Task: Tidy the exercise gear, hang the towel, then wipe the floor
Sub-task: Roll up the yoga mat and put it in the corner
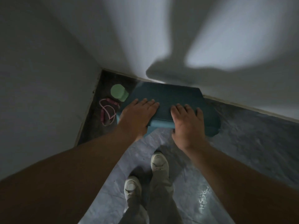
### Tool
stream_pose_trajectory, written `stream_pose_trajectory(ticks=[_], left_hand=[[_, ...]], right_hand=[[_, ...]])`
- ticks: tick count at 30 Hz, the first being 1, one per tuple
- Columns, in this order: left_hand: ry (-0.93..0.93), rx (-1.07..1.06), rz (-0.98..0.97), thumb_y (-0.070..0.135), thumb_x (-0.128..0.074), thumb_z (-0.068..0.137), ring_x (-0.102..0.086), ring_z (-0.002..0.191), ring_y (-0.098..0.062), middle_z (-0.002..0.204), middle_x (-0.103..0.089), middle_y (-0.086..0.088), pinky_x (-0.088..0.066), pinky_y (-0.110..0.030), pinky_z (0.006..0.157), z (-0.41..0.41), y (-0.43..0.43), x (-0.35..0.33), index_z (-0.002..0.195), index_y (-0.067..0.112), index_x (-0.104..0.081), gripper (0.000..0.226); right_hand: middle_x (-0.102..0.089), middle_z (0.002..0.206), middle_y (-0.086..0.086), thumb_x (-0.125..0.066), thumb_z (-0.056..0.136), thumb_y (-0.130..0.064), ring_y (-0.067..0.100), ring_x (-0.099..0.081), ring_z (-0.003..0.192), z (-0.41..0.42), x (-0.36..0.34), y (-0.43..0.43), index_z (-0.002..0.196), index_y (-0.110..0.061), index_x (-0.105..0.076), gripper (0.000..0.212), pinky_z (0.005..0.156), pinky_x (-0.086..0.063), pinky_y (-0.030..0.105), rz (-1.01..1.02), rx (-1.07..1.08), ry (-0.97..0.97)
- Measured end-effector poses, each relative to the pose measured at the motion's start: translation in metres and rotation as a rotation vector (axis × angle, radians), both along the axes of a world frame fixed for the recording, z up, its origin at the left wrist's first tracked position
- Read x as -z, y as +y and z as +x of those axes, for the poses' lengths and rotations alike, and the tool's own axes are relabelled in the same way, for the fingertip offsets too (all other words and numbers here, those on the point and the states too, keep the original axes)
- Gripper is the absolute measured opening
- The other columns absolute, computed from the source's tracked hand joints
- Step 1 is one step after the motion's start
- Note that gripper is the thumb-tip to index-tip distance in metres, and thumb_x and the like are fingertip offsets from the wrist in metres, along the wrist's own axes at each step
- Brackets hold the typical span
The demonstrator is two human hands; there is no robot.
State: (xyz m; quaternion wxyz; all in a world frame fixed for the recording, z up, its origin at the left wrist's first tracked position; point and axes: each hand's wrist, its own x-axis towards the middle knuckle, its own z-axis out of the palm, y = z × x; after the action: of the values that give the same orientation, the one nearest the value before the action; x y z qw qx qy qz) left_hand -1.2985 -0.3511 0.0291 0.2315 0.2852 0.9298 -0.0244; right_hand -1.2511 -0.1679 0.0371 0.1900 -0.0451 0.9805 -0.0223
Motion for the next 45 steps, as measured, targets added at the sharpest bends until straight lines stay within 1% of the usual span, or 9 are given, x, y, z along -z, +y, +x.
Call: stream_pose_trajectory(ticks=[4, 11, 16, 19, 23, 28, 37, 42, 45], left_hand=[[0.065, 0.035, 0.009, 0.026, -0.064, 0.088, -0.02, 0.15, -0.022, 0.164, -0.018, 0.0, -0.013, -0.041, 0.123, -0.004, -0.005, 0.054, 0.157, 0.021, -0.01, 0.088], [-0.085, 0.043, -0.066, 0.025, -0.058, 0.093, -0.012, 0.152, -0.022, 0.166, -0.009, 0.002, -0.01, -0.042, 0.123, 0.043, -0.028, 0.146, 0.158, 0.022, -0.003, 0.085], [-0.134, 0.1, -0.08, 0.025, -0.055, 0.096, -0.008, 0.152, -0.025, 0.166, -0.006, 0.0, -0.006, -0.044, 0.123, 0.073, -0.045, 0.168, 0.157, 0.022, 0.0, 0.083], [-0.137, 0.087, -0.077, 0.028, -0.056, 0.096, -0.008, 0.152, -0.025, 0.166, -0.006, 0.0, -0.006, -0.044, 0.124, 0.074, -0.05, 0.166, 0.157, 0.021, 0.001, 0.084], [-0.079, 0.051, 0.039, 0.022, -0.059, 0.092, -0.02, 0.15, -0.025, 0.165, -0.018, -0.001, -0.013, -0.043, 0.123, 0.051, -0.048, 0.153, 0.157, 0.02, -0.013, 0.08], [0.1, 0.116, 0.138, 0.011, -0.047, 0.083, -0.039, 0.141, -0.03, 0.155, -0.041, -0.005, -0.027, -0.047, 0.118, 0.029, -0.053, 0.148, 0.151, 0.015, -0.038, 0.068], [0.007, 0.083, -0.098, 0.022, -0.061, 0.093, -0.01, 0.152, -0.028, 0.166, -0.009, -0.002, -0.01, -0.047, 0.122, 0.057, -0.064, 0.208, 0.157, 0.019, -0.004, 0.086], [-0.048, 0.063, -0.138, 0.021, -0.067, 0.085, -0.003, 0.152, -0.03, 0.166, -0.002, -0.006, -0.004, -0.048, 0.123, 0.098, -0.066, 0.231, 0.157, 0.017, -0.003, 0.097], [-0.161, 0.075, -0.147, 0.011, -0.064, 0.086, 0.004, 0.152, -0.028, 0.166, 0.005, -0.009, 0.0, -0.044, 0.123, 0.116, -0.072, 0.239, 0.157, 0.015, -0.001, 0.095]], right_hand=[[-0.045, 0.148, 0.008, -0.079, 0.072, -0.025, 0.035, -0.038, 0.138, 0.002, 0.055, -0.007, 0.143, -0.016, -0.039, 0.082, 0.112, -0.024, 0.061, 0.006, 0.033, 0.048], [-0.038, 0.154, 0.009, -0.076, 0.076, -0.028, 0.035, -0.034, 0.141, 0.047, 0.153, -0.037, 0.148, -0.017, -0.033, 0.085, 0.113, -0.023, 0.063, -0.002, 0.036, -0.113], [-0.022, 0.162, 0.006, -0.066, 0.085, -0.034, 0.032, -0.022, 0.147, 0.081, 0.17, -0.051, 0.155, -0.018, -0.017, 0.087, 0.116, -0.018, 0.06, -0.023, 0.036, -0.258], [-0.027, 0.161, 0.006, -0.07, 0.083, -0.033, 0.032, -0.024, 0.147, 0.078, 0.162, -0.057, 0.154, -0.018, -0.022, 0.087, 0.116, -0.019, 0.06, -0.014, 0.039, -0.248], [-0.044, 0.152, 0.007, -0.082, 0.07, -0.028, 0.031, -0.037, 0.142, 0.059, 0.151, -0.054, 0.145, -0.016, -0.041, 0.086, 0.114, -0.025, 0.061, -0.001, 0.082, -0.109], [-0.044, 0.152, 0.007, -0.084, 0.067, -0.022, 0.031, -0.035, 0.143, 0.05, 0.147, -0.06, 0.146, -0.015, -0.04, 0.091, 0.115, -0.022, 0.061, -0.04, 0.162, 0.022], [-0.023, 0.162, 0.007, -0.067, 0.086, -0.02, 0.032, -0.02, 0.149, 0.055, 0.214, -0.067, 0.154, -0.016, -0.02, 0.083, 0.117, -0.015, 0.063, -0.007, -0.003, -0.186], [-0.001, 0.166, 0.01, -0.053, 0.094, -0.021, 0.032, -0.005, 0.152, 0.088, 0.232, -0.074, 0.157, -0.013, 0.001, 0.083, 0.118, -0.015, 0.06, 0.018, -0.042, -0.359], [0.0, 0.165, 0.012, -0.056, 0.092, -0.022, 0.031, -0.01, 0.151, 0.098, 0.24, -0.076, 0.156, -0.013, 0.004, 0.088, 0.115, -0.026, 0.056, -0.013, -0.054, -0.473]])
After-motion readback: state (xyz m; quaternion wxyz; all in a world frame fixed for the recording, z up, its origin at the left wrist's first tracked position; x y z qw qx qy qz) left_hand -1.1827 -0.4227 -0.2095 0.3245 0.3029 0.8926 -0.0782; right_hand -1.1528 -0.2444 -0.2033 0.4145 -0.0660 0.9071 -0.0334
